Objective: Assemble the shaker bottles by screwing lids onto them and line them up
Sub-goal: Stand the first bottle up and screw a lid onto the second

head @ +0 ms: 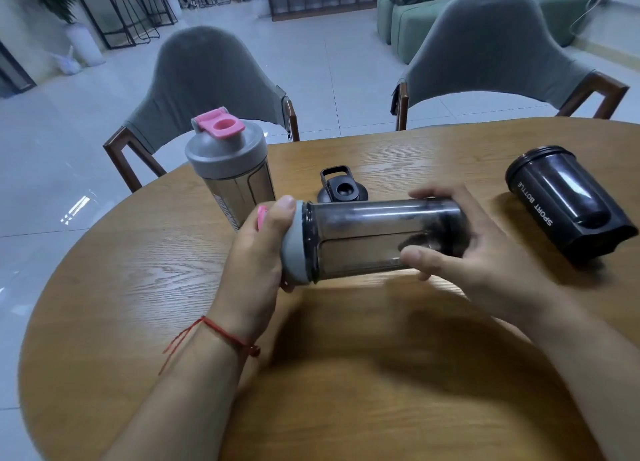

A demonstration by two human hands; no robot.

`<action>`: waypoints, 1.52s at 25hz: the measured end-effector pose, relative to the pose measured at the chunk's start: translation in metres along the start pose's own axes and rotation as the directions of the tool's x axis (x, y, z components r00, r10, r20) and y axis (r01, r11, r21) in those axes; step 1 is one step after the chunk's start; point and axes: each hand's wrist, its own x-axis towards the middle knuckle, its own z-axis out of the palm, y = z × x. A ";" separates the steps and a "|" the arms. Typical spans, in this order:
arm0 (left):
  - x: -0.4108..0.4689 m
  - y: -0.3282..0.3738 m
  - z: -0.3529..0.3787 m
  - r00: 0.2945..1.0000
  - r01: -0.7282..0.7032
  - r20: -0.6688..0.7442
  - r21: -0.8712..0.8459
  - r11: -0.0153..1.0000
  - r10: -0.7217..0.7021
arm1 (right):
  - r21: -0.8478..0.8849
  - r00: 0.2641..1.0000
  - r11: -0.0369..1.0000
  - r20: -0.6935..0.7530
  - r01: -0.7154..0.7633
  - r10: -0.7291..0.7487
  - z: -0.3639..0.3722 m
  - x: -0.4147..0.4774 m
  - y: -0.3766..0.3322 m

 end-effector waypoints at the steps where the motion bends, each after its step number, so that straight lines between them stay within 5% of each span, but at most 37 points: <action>1: -0.003 0.000 -0.001 0.997 -0.079 0.017 0.035 0.996 0.078 | 0.030 1.000 0.999 -0.002 -0.019 0.019 0.000 0.000 -0.001; 4: -0.015 0.002 -0.004 0.916 -0.400 0.123 0.175 0.900 0.383 | 0.195 0.966 0.946 0.058 -0.258 0.252 0.003 0.003 -0.002; 7: -0.007 -0.004 0.004 0.979 -0.202 0.016 0.143 0.969 0.202 | 0.291 0.980 0.936 0.060 -0.198 0.189 0.002 0.004 0.000; 10: -0.001 -0.002 0.007 0.998 0.043 -0.035 -0.020 0.999 -0.043 | 0.133 1.000 0.991 -0.001 -0.022 0.022 -0.001 0.003 0.001; 15: -0.010 -0.003 0.003 0.966 -0.255 0.004 0.163 0.953 0.258 | 0.223 0.959 0.933 0.051 -0.282 0.278 0.003 0.006 0.005; 19: 0.000 -0.001 0.007 0.991 0.113 -0.068 -0.071 0.991 -0.118 | 0.265 0.998 0.962 0.010 -0.063 0.063 -0.001 0.006 0.002; 20: -0.001 -0.001 0.006 0.992 0.094 -0.078 -0.067 0.993 -0.100 | 0.235 0.998 0.970 -0.004 -0.060 0.063 -0.001 0.006 0.003; 24: -0.011 0.000 0.002 0.963 -0.244 -0.066 0.205 0.948 0.262 | 0.209 0.961 0.938 0.066 -0.277 0.269 0.001 0.006 0.006; 28: -0.001 0.004 0.003 0.991 0.052 -0.121 -0.002 0.999 -0.052 | 0.295 0.991 0.947 0.068 -0.127 0.111 -0.002 0.005 0.004; 32: -0.008 0.001 0.000 0.970 -0.187 -0.118 0.190 0.964 0.212 | 0.202 0.967 0.946 0.032 -0.253 0.251 0.003 0.004 0.004; 38: 0.001 0.001 -0.001 0.988 0.065 -0.138 0.006 0.998 -0.063 | 0.246 0.993 0.963 0.024 -0.114 0.112 0.003 0.004 -0.001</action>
